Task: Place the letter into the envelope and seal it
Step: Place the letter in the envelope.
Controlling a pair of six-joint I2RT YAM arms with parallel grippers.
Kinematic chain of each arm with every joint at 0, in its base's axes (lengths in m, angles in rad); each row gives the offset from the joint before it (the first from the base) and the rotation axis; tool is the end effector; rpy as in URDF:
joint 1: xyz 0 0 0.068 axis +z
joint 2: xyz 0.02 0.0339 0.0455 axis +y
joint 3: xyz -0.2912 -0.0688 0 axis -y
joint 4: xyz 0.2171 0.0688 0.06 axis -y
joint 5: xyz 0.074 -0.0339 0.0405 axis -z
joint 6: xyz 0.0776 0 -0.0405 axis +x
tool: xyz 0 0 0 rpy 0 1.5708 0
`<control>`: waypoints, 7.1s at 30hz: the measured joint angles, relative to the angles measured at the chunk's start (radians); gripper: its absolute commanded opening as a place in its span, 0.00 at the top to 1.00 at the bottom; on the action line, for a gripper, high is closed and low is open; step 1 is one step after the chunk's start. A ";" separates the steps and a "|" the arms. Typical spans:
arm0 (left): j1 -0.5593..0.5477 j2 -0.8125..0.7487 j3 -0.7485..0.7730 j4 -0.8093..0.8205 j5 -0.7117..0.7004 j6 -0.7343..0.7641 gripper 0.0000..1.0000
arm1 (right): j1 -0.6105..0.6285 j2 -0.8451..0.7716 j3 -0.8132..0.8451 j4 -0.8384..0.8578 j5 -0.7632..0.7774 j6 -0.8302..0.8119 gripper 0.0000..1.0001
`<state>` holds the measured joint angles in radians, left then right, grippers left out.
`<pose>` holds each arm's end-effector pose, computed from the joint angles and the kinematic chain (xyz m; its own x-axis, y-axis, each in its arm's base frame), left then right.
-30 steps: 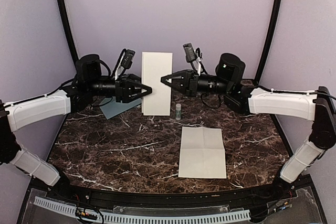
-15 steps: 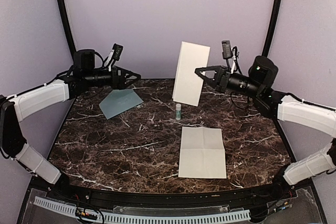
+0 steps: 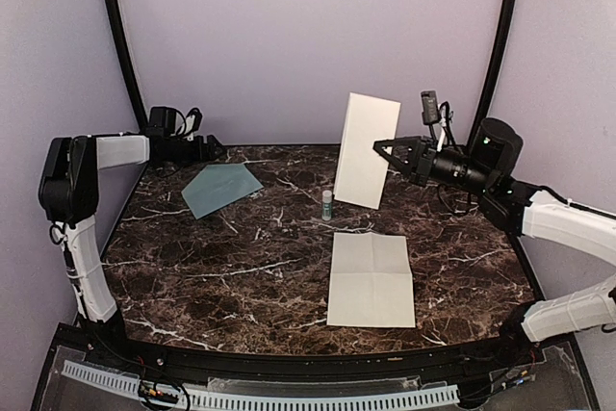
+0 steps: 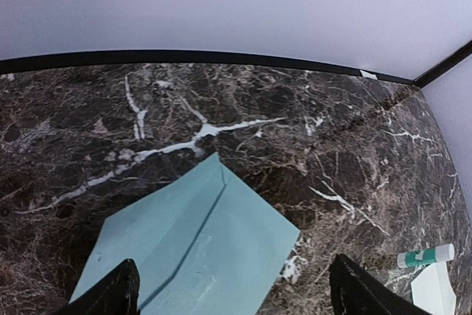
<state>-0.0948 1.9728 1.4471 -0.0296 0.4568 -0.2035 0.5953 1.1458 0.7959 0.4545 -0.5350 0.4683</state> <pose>0.4685 -0.0789 0.2487 -0.6066 -0.1245 -0.7852 0.3426 0.8503 -0.3995 0.1968 0.1810 0.3754 -0.3301 0.2454 -0.9115 -0.8441 0.3554 0.4014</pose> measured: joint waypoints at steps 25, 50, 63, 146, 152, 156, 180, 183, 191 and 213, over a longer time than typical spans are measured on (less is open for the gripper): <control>0.086 0.357 0.320 -0.134 -0.028 0.061 0.31 | -0.001 0.053 0.000 0.004 -0.040 0.024 1.00; 0.085 0.357 0.321 -0.196 0.048 0.104 0.84 | -0.001 0.081 0.000 0.017 -0.060 0.042 1.00; 0.074 0.355 0.318 -0.227 0.065 0.138 1.00 | -0.001 0.081 0.000 0.024 -0.066 0.050 1.00; -0.628 -0.540 -0.421 0.536 0.092 -0.414 0.13 | 0.072 0.087 -0.016 0.051 -0.141 0.087 1.00; -0.667 -0.447 -0.383 0.579 0.248 -0.409 0.22 | 0.106 0.131 0.021 0.053 -0.160 0.083 1.00; -0.673 -0.408 -0.383 0.602 0.306 -0.429 0.52 | 0.111 0.154 0.033 0.053 -0.163 0.083 1.00; -0.595 -0.441 -0.380 0.432 0.237 -0.407 1.00 | 0.114 0.166 0.047 -0.046 -0.009 0.027 0.32; -0.543 -0.443 -0.357 0.288 0.180 -0.386 1.00 | 0.115 0.161 0.047 -0.093 0.040 0.018 0.26; -0.482 -0.442 -0.350 -0.034 0.091 -0.365 1.00 | 0.146 0.182 0.041 -0.134 0.121 0.035 0.27; -0.412 -0.352 -0.439 -0.159 0.056 -0.393 1.00 | 0.261 0.611 0.153 -0.180 0.167 0.086 0.56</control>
<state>-0.5072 1.6203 1.0080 -0.1886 0.5125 -0.5964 0.8558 1.7569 0.9493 0.2749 -0.3676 0.5541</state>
